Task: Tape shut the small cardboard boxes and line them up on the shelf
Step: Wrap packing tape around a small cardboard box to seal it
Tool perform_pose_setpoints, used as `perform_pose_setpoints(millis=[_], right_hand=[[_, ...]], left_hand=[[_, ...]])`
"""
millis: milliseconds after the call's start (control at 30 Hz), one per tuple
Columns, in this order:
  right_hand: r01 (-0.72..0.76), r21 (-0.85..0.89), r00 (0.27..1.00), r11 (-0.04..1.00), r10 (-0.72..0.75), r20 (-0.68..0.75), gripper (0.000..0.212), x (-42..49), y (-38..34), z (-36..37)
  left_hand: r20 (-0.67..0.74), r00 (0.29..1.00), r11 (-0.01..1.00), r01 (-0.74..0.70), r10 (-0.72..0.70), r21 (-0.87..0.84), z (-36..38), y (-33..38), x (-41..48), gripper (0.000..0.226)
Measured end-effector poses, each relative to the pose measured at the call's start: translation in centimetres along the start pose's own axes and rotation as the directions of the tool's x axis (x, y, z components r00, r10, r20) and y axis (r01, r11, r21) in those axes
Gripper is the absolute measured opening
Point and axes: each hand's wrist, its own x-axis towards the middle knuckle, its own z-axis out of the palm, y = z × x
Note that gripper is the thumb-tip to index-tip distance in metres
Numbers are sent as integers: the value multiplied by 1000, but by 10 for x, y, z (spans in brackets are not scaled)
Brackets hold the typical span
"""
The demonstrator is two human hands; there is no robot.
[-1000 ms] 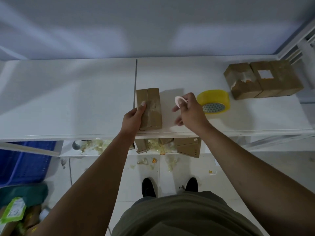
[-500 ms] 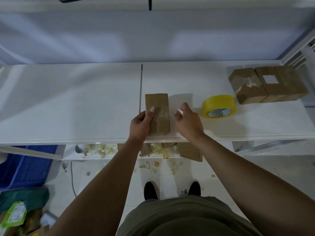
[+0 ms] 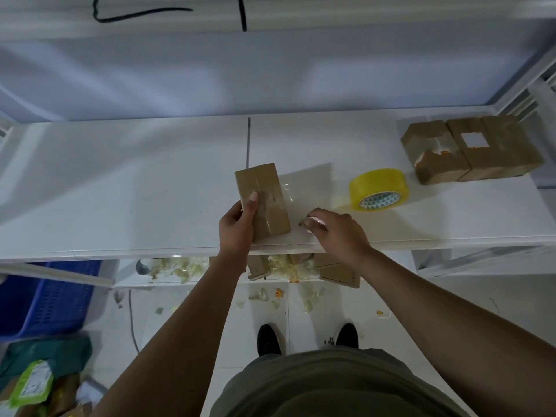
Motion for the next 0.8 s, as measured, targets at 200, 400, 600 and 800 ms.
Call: perform_pose_setpoints(millis=[200, 400, 600, 800], right_hand=[[42, 119, 999, 992, -43, 8, 31, 37, -29, -4], [-80, -253, 996, 964, 69, -54, 46, 69, -37, -10], [321, 201, 763, 926, -127, -633, 35, 22, -54, -14], [254, 90, 949, 963, -230, -214, 75, -27, -73, 10]], left_hand=[[-46, 991, 992, -123, 123, 4, -18, 13, -13, 42], [-35, 991, 991, -123, 125, 58, -13, 24, -20, 44], [-80, 992, 992, -89, 96, 91, 3, 19, -18, 44], [-24, 995, 995, -99, 100, 33, 38, 15, -27, 36]])
